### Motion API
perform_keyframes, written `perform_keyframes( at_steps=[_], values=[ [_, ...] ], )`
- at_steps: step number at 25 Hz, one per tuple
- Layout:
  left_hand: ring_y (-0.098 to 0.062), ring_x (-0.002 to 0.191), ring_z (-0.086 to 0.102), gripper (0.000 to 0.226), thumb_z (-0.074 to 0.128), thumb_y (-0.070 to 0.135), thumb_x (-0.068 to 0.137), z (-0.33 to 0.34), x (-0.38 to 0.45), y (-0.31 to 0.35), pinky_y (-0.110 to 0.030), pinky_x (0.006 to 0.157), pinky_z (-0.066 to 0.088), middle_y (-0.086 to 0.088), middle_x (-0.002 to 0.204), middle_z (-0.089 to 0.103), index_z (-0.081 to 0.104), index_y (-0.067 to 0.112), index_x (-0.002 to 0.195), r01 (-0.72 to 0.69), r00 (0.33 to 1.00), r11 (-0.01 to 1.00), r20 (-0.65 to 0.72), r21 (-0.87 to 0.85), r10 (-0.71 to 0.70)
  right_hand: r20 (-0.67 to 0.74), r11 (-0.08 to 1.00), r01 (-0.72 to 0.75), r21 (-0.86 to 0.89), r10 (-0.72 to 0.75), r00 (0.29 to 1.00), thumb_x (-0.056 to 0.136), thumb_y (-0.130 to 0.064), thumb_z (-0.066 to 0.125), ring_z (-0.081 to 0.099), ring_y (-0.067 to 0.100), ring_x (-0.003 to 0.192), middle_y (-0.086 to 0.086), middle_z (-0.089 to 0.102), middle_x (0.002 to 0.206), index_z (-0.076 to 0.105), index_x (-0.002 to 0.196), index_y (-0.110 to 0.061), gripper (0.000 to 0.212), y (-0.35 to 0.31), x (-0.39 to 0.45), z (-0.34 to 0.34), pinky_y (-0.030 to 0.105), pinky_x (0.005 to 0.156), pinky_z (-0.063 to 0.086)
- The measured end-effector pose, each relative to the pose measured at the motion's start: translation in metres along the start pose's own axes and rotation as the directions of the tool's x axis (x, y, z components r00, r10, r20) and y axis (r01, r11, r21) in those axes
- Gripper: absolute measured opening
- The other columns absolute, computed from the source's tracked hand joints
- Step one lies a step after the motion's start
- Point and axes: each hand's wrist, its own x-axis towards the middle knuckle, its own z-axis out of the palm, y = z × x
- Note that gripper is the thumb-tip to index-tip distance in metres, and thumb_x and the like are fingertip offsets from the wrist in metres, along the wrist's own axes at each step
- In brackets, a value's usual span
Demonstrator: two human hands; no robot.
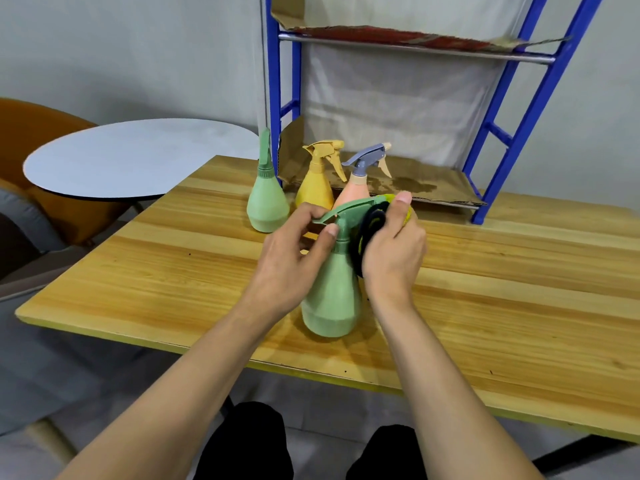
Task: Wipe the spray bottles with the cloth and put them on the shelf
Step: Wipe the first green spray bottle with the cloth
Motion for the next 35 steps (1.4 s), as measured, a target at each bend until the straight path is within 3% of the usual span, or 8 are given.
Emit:
perform_keyframes(
  at_steps=[4,9,14,19,21,25,29,35],
  values=[
    [-0.024,0.075,0.063,0.012,0.065,0.029,0.101,0.008,-0.007,0.004,-0.044,0.064,0.052,0.016,0.094,0.066,0.059,0.031,0.111,-0.057,0.997,0.994,-0.053,-0.093,0.052,0.022,0.978,0.208,-0.008,-0.208,0.978,0.107,-0.042,0.026,0.053,0.033,0.073,0.008,0.064,0.075,0.062,0.088,-0.010,0.051,-0.003,-0.010,-0.003,0.036,0.064,0.034],
    [-0.022,0.091,0.066,0.016,0.067,0.027,0.100,0.005,-0.010,0.004,-0.048,0.076,0.056,0.007,0.096,0.068,0.065,0.018,0.113,-0.013,0.999,0.987,0.037,-0.161,0.019,-0.092,0.920,-0.236,0.312,0.276,0.957,0.110,-0.039,0.033,0.048,0.026,0.076,-0.005,0.057,0.071,0.053,0.068,-0.019,0.050,0.000,0.004,-0.014,0.033,0.071,0.036],
    [-0.005,0.089,0.066,0.017,0.067,0.022,0.100,0.006,-0.008,0.008,-0.016,0.072,0.053,0.010,0.097,0.069,0.065,0.013,0.114,-0.037,0.998,0.987,0.053,-0.155,0.046,0.037,0.971,0.189,0.144,-0.196,0.980,0.109,-0.036,0.033,0.054,0.013,0.077,-0.006,0.061,0.082,0.057,0.092,-0.019,0.034,0.003,-0.011,-0.018,0.031,0.071,0.042],
    [-0.001,0.092,0.064,0.022,0.069,0.033,0.098,0.003,-0.006,0.011,-0.021,0.071,0.053,0.016,0.097,0.068,0.065,0.020,0.116,0.018,0.998,0.995,0.064,-0.100,-0.012,-0.104,0.996,-0.072,0.055,0.078,0.992,0.111,-0.034,0.031,0.057,0.032,0.097,0.013,0.067,0.098,0.066,0.111,-0.005,0.046,-0.003,0.015,-0.027,0.022,0.074,0.029],
    [0.003,0.101,0.064,0.042,0.071,0.044,0.092,0.003,-0.010,0.009,-0.022,0.079,0.054,0.022,0.110,0.065,0.057,0.030,0.129,0.078,0.993,0.993,0.098,-0.088,-0.069,-0.133,0.985,0.163,0.055,-0.154,0.979,0.109,-0.035,0.032,0.057,0.030,0.097,0.007,0.066,0.099,0.063,0.110,-0.007,0.042,-0.007,0.025,-0.043,0.027,0.077,0.035],
    [0.000,0.129,0.054,0.103,0.085,0.057,0.072,0.006,-0.036,-0.015,-0.029,0.107,0.049,0.017,0.146,0.051,0.027,0.042,0.156,0.266,0.951,0.962,0.180,-0.059,-0.252,0.253,0.561,0.815,-0.143,-0.776,0.578,0.107,-0.042,0.036,0.056,0.030,0.096,0.011,0.064,0.107,0.063,0.118,-0.007,0.046,-0.039,0.032,-0.054,0.041,0.086,0.044],
    [0.003,0.118,0.057,0.064,0.087,0.041,0.079,0.009,-0.048,-0.032,-0.026,0.102,0.048,0.016,0.127,0.064,0.050,0.042,0.130,0.262,0.944,0.964,0.198,0.036,-0.264,0.777,-0.020,0.999,-0.048,-0.629,0.024,0.096,-0.069,0.041,0.060,0.029,0.101,0.005,0.066,0.111,0.064,0.125,-0.021,0.060,-0.060,0.040,-0.034,0.046,0.088,0.045],
    [0.010,0.121,0.055,0.064,0.086,0.035,0.082,0.011,-0.048,-0.036,-0.016,0.101,0.046,0.018,0.130,0.064,0.049,0.043,0.133,0.209,0.962,0.977,0.189,-0.046,-0.197,0.851,-0.037,0.998,-0.044,-0.525,0.018,0.095,-0.071,0.033,0.065,0.032,0.087,0.007,0.061,0.097,0.056,0.116,-0.019,0.060,-0.059,0.041,-0.008,0.035,0.060,0.036]
  ],
)
